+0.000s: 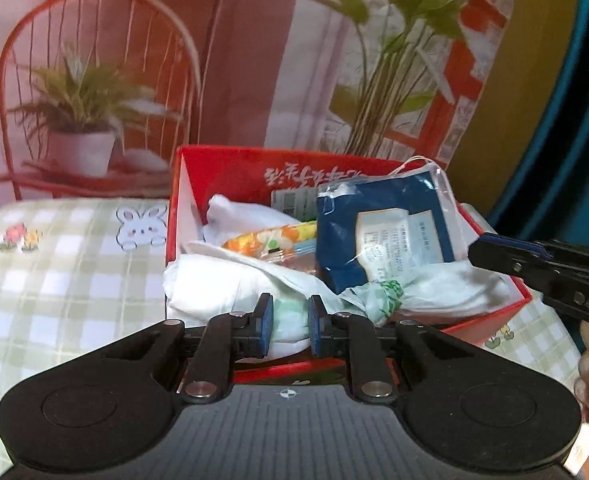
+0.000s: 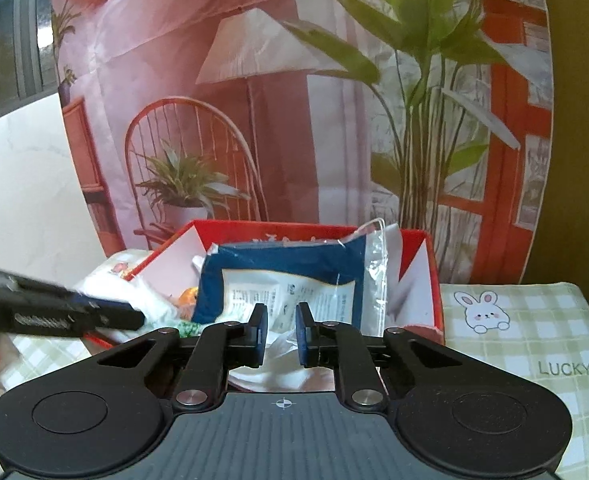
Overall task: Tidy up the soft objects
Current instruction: 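Lift the white bundle into the red box and open the left tool, then move both tools down to the black eye mask beside the box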
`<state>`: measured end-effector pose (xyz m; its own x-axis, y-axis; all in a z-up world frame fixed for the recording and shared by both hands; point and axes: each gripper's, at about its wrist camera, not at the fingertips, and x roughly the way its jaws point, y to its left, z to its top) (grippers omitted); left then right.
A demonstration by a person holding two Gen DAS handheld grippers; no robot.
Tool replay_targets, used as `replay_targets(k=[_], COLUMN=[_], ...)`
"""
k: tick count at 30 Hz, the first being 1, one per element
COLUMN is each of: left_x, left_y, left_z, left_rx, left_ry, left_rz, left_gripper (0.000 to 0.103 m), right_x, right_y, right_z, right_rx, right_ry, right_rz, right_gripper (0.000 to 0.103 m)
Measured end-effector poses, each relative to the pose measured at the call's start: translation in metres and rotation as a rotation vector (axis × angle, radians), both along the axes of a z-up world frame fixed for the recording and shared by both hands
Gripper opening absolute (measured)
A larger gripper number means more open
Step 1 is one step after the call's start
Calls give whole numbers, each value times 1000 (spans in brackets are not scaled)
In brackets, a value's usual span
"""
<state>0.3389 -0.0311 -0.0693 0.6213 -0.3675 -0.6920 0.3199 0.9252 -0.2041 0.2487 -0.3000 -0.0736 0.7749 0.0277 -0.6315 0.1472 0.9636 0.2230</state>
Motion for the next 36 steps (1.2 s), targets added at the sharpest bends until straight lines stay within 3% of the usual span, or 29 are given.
replay_targets(k=[6, 8, 11, 13, 15, 19, 24, 30, 36], left_x=[6, 3, -6, -17, -31, -58, -88, -94, -93], left_y=[-18, -20, -18, -13, -7, 5, 18, 18, 16], left_z=[-6, -6, -3, 2, 7, 13, 4, -33, -57], left_rx=[14, -14, -14, -20, -26, -36, -36, 16, 56], left_ry=[29, 20, -22, -72, -131, -199, -209, -119, -76], left_rz=[-25, -41, -40, -26, -6, -4, -14, 5, 22], left_gripper=[20, 22, 35, 52, 60, 61, 63, 63, 63], right_x=[0, -3, -14, -28, -41, -73, -107, -119, -119], right_y=[5, 6, 10, 13, 13, 7, 2, 6, 10], right_z=[0, -1, 2, 3, 3, -2, -22, -69, -105], right_rx=[-9, -11, -69, -107, -131, -121, -90, -78, -78], right_ry=[0, -11, -50, -80, -95, -122, -114, 20, 92], right_rz=[10, -3, -6, 16, 20, -6, -54, -73, -128], right_gripper=[16, 17, 23, 24, 25, 28, 32, 39, 48])
